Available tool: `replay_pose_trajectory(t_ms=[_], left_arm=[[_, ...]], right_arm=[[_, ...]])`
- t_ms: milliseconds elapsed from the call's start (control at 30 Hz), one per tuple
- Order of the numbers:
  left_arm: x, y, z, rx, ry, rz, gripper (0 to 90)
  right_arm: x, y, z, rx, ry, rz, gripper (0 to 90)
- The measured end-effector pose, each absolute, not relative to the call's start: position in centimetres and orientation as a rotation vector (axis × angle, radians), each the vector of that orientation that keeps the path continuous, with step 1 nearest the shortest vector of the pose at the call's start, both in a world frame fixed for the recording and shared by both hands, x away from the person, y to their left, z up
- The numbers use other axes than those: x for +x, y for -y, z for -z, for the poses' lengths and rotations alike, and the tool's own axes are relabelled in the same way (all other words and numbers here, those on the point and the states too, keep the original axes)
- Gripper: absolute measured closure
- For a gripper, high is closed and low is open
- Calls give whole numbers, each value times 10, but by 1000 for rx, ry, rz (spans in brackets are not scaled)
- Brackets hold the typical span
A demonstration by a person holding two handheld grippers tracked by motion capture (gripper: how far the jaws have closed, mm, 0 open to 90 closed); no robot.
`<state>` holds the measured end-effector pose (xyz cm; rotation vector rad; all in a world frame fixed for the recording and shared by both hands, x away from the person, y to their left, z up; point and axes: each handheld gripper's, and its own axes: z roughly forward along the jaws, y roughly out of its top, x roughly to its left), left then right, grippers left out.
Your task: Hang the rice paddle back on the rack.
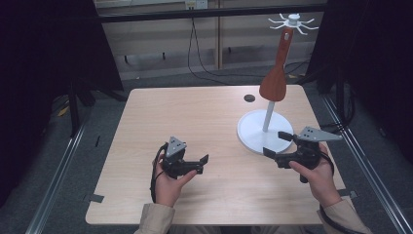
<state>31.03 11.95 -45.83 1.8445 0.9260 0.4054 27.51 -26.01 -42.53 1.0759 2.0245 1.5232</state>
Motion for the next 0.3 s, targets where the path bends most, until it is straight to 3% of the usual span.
replay_pose_trajectory(t_ms=[300], left_arm=[[311, -120, 459, 1848, -927, -403, 39]], right_arm=[[269, 258, 442, 1102, -2024, -1526, 107]])
